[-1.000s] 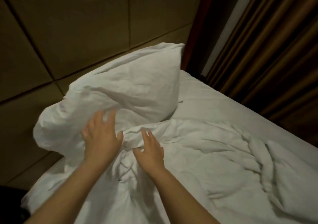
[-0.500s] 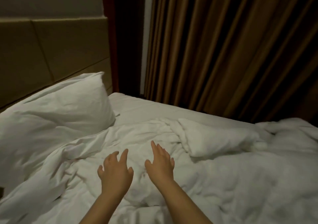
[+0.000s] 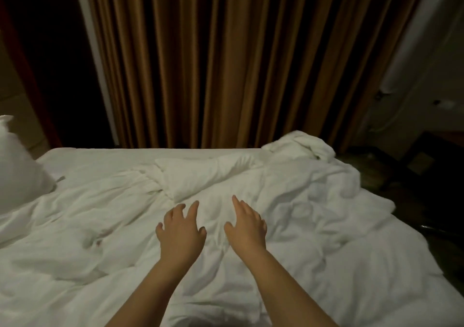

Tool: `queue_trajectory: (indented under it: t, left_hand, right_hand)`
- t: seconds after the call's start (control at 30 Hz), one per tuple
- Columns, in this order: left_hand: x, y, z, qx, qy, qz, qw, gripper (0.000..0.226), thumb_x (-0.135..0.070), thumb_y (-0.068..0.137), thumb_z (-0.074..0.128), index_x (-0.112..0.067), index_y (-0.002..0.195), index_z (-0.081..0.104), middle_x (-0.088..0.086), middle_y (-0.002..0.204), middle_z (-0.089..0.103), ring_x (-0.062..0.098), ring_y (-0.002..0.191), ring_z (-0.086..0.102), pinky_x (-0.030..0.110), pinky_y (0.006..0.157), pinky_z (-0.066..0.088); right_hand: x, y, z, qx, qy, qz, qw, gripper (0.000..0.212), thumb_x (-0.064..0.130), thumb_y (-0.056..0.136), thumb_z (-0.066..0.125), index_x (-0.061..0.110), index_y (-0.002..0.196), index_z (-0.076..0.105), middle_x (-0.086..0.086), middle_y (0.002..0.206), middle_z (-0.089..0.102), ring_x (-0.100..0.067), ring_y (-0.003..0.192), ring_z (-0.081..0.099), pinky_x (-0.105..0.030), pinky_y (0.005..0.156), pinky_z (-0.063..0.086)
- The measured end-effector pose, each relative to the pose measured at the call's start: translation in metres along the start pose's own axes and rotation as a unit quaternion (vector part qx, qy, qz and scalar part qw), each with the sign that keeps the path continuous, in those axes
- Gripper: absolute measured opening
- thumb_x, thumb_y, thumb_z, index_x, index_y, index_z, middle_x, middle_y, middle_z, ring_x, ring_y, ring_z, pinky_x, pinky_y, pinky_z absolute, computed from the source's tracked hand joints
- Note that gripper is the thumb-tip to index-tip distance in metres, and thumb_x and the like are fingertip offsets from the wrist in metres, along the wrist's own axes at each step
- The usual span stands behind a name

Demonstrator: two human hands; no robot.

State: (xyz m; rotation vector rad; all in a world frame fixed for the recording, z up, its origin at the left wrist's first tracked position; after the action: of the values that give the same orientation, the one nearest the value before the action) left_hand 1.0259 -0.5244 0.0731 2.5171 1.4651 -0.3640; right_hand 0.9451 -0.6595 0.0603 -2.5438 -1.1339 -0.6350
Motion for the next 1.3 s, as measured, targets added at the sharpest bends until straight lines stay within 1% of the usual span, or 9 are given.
queue_trajectory:
  t: [0.17, 0.37, 0.53, 0.77, 0.83, 0.93, 1.07, 1.2, 1.3]
  left_hand:
    - [-0.073, 0.018, 0.02, 0.02, -0.007, 0.046, 0.999, 0.063, -0.041, 0.094, 0.046, -0.033, 0.149, 0.016, 0.001, 0.155, 0.019, 0.023, 0.141, 0.02, 0.045, 0.112, 0.024]
    - [-0.144, 0.084, 0.052, 0.025, -0.043, 0.069, 0.996, 0.064, -0.04, 0.094, 0.048, -0.031, 0.149, 0.016, 0.003, 0.154, 0.022, 0.025, 0.139, 0.024, 0.045, 0.111, 0.026]
    - [-0.201, 0.148, 0.113, 0.071, -0.067, 0.068, 0.993, 0.066, -0.039, 0.093, 0.049, -0.029, 0.15, 0.016, 0.005, 0.153, 0.023, 0.027, 0.138, 0.024, 0.046, 0.11, 0.027]
    - [-0.246, 0.219, 0.148, 0.084, -0.032, 0.079, 0.993, 0.066, -0.039, 0.093, 0.049, -0.03, 0.15, 0.015, 0.006, 0.154, 0.021, 0.028, 0.138, 0.025, 0.047, 0.109, 0.028]
    - [-0.246, 0.251, 0.149, 0.074, -0.024, 0.064, 0.995, 0.066, -0.038, 0.093, 0.05, -0.03, 0.149, 0.016, 0.006, 0.153, 0.022, 0.028, 0.138, 0.026, 0.047, 0.109, 0.028]
    - [-0.226, 0.294, 0.149, 0.064, 0.013, 0.02, 0.998, 0.066, -0.035, 0.091, 0.051, -0.03, 0.148, 0.019, 0.005, 0.151, 0.027, 0.028, 0.134, 0.031, 0.045, 0.106, 0.03]
    - [-0.194, 0.357, 0.161, 0.079, 0.062, -0.041, 0.994, 0.064, -0.031, 0.092, 0.048, -0.03, 0.148, 0.017, 0.006, 0.15, 0.026, 0.028, 0.133, 0.031, 0.045, 0.106, 0.028]
    - [-0.165, 0.409, 0.187, 0.109, 0.098, -0.078, 0.986, 0.067, -0.032, 0.093, 0.049, -0.03, 0.149, 0.014, 0.005, 0.149, 0.027, 0.027, 0.132, 0.032, 0.044, 0.105, 0.027]
    - [-0.136, 0.433, 0.211, 0.126, 0.116, -0.092, 0.981, 0.069, -0.036, 0.092, 0.049, -0.029, 0.15, 0.011, 0.005, 0.146, 0.029, 0.026, 0.128, 0.035, 0.042, 0.102, 0.03]
  right_hand:
    - [-0.07, 0.009, -0.048, -0.034, 0.0, 0.044, 0.998, 0.064, 0.032, 0.097, 0.043, 0.035, 0.152, 0.01, 0.006, 0.159, 0.016, -0.019, 0.145, 0.015, -0.045, 0.118, 0.014]
    - [-0.139, 0.064, -0.084, -0.044, -0.023, 0.079, 0.996, 0.064, 0.033, 0.096, 0.044, 0.036, 0.152, 0.011, 0.009, 0.158, 0.017, -0.019, 0.144, 0.017, -0.045, 0.117, 0.015]
    - [-0.201, 0.127, -0.101, -0.018, -0.071, 0.117, 0.99, 0.063, 0.035, 0.097, 0.043, 0.033, 0.152, 0.012, 0.007, 0.158, 0.018, -0.019, 0.143, 0.019, -0.044, 0.117, 0.015]
    - [-0.239, 0.205, -0.103, 0.014, -0.073, 0.123, 0.99, 0.064, 0.036, 0.097, 0.045, 0.034, 0.152, 0.012, 0.005, 0.158, 0.019, -0.02, 0.142, 0.021, -0.043, 0.116, 0.017]
    - [-0.231, 0.249, -0.102, 0.022, -0.071, 0.1, 0.992, 0.065, 0.036, 0.096, 0.045, 0.034, 0.152, 0.012, 0.004, 0.158, 0.018, -0.022, 0.142, 0.021, -0.044, 0.116, 0.017]
    - [-0.197, 0.315, -0.085, 0.061, -0.063, 0.04, 0.995, 0.066, 0.035, 0.096, 0.045, 0.032, 0.153, 0.011, 0.004, 0.158, 0.018, -0.024, 0.142, 0.021, -0.046, 0.116, 0.016]
    - [-0.154, 0.405, -0.069, 0.078, -0.078, -0.041, 0.993, 0.065, 0.034, 0.095, 0.047, 0.031, 0.151, 0.015, 0.002, 0.155, 0.025, -0.027, 0.138, 0.028, -0.047, 0.113, 0.023]
    - [-0.154, 0.488, -0.037, 0.096, -0.099, -0.053, 0.989, 0.065, 0.032, 0.093, 0.049, 0.029, 0.15, 0.019, -0.001, 0.151, 0.032, -0.029, 0.132, 0.036, -0.044, 0.107, 0.031]
    - [-0.164, 0.534, 0.011, 0.148, -0.132, -0.039, 0.979, 0.066, 0.035, 0.094, 0.049, 0.027, 0.151, 0.017, -0.004, 0.152, 0.029, -0.032, 0.129, 0.039, -0.041, 0.105, 0.035]
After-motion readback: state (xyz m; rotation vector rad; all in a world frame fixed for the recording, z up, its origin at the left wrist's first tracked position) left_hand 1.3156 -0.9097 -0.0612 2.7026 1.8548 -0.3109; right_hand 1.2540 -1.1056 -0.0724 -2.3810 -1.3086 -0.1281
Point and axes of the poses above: each hand's wrist, its own y-axis towards the middle knuckle, its own z-axis out of the palm, x = y × z, the point moved 10 cm from there along y, towards the middle knuckle
